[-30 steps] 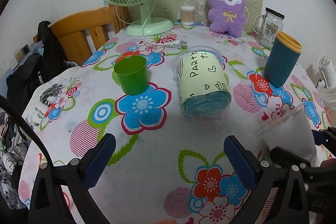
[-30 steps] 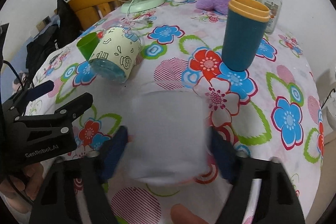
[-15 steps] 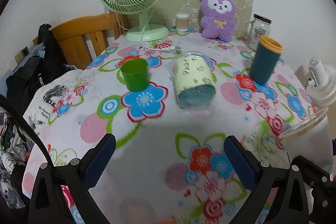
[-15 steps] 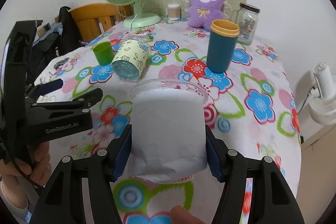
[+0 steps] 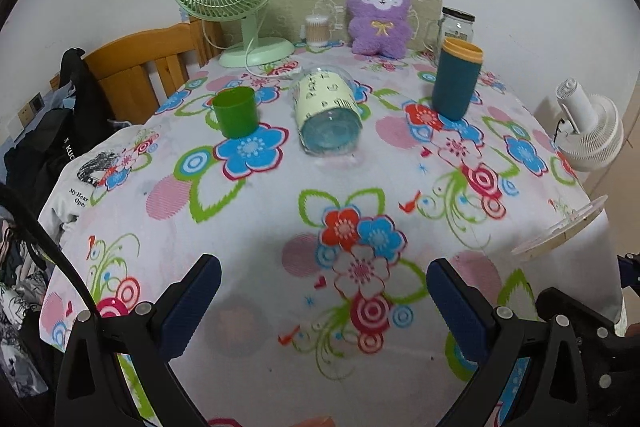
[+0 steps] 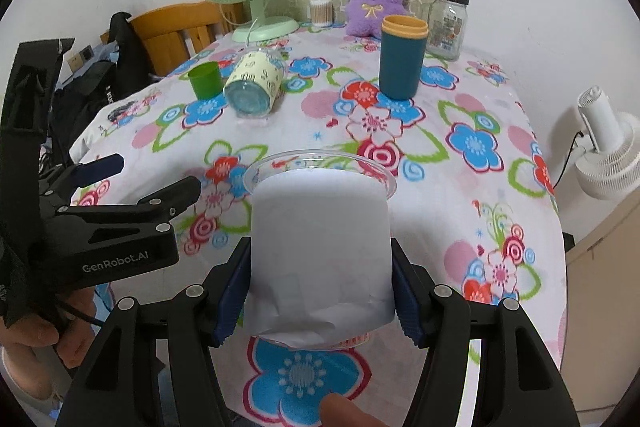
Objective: Flip cup upside down
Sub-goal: 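Lift the cup with the right gripper and carry it toward the left tool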
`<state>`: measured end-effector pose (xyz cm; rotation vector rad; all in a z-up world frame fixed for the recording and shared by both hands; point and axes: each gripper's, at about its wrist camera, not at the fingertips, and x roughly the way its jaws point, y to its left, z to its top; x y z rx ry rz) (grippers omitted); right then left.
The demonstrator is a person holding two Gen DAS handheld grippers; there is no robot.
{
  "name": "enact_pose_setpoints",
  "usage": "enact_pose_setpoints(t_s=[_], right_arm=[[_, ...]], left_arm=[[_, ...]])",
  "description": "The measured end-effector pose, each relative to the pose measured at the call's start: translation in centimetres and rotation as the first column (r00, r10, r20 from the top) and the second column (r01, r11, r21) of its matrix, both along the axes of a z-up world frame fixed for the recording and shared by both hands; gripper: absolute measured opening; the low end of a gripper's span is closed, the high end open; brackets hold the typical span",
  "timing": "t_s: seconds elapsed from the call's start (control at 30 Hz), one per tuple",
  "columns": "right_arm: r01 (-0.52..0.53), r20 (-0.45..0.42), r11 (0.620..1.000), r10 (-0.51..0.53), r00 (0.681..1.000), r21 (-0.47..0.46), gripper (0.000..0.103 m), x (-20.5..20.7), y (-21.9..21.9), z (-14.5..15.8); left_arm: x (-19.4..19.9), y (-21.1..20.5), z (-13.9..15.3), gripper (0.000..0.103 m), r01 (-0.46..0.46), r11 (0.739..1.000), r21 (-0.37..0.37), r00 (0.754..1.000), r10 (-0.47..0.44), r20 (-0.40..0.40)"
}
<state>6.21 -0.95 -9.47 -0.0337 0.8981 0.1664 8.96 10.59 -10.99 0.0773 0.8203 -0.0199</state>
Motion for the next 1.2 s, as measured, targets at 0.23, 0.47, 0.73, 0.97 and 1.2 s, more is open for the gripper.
enact_pose_setpoints(t_s=[0.23, 0.47, 0.73, 0.97, 1.2], right_arm=[[0.004, -0.049, 1.000, -0.003, 0.999, 0.016, 0.066, 0.8, 0.1, -1.9], [0.002, -0.078, 1.000, -0.001, 0.997, 0.007, 0.066, 1.5, 0.6, -3.1], [-0.016, -0.091, 1.000, 0.016, 0.996, 0.000, 0.072, 1.9, 0.9, -3.4], [-0.034, -0.065, 0.999, 0.034, 0.997, 0.002, 0.082, 1.3, 0.9, -2.5], [-0.038, -0.014, 0.999, 0.038, 0.999, 0.017, 0.083, 0.2, 0.0, -0.3]], left_arm=[[-0.2, 0.3, -0.7, 0.103, -0.021, 1.000, 0.006, 1.000, 0.021, -0.013], [0.2, 0.6, -1.2, 0.103, -0.032, 0.999, 0.017, 0.999, 0.033, -0.023], [0.2, 0.6, -1.5, 0.103, -0.036, 0.999, 0.012, 0.999, 0.037, -0.032], [-0.2, 0.6, -1.0, 0.103, -0.038, 0.999, -0.006, 0.999, 0.037, -0.031], [-0.9, 0.0, 0.8, 0.103, -0.030, 0.999, -0.019, 1.000, 0.030, -0.002]])
